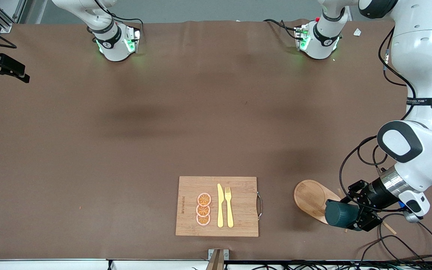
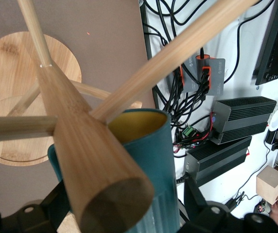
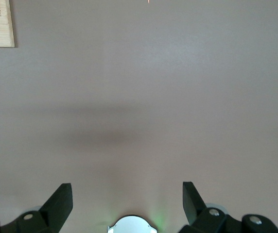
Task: Transfer cup from left to right arm and place
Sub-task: 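Grasp the teal mug on the stand with the left gripper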
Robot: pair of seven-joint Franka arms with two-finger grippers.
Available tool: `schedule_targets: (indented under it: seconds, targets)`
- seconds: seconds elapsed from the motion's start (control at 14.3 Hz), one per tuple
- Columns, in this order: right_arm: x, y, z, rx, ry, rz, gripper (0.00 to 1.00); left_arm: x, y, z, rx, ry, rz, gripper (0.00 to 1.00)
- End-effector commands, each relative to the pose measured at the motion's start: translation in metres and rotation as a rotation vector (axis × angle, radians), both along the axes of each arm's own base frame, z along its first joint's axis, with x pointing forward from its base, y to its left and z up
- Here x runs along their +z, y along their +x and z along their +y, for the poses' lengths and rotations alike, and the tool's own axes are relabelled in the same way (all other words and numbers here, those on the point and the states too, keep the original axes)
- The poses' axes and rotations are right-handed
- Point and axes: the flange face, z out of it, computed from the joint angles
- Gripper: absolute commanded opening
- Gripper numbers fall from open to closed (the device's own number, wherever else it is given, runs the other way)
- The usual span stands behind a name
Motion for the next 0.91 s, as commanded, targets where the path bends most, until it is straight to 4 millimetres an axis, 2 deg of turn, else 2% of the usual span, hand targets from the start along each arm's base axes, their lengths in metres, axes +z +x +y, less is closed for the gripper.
schedule_targets:
  seconds: [0.0, 0.35, 0.7, 0.84]
  targets:
    - [0.002, -0.009, -0.001, 0.01, 0.0, -0.003, 1.0, 0.001, 0.003, -0.001, 0.035, -0.018, -0.024, 0.96]
    - [0.002, -0.009, -0.001, 0.009, 0.0, -0.003, 1.0, 0.002, 0.003, -0.008, 0.031, -0.019, -0.031, 0.81]
    - [0.002, -0.009, -0.002, 0.007, 0.001, -0.003, 1.0, 0.014, 0.002, -0.009, 0.077, -0.045, -0.018, 0.8]
    - [0.002, -0.009, -0.003, 0.007, 0.002, -0.001, 1.0, 0.026, 0.0, -0.021, 0.067, -0.055, -0.021, 0.8]
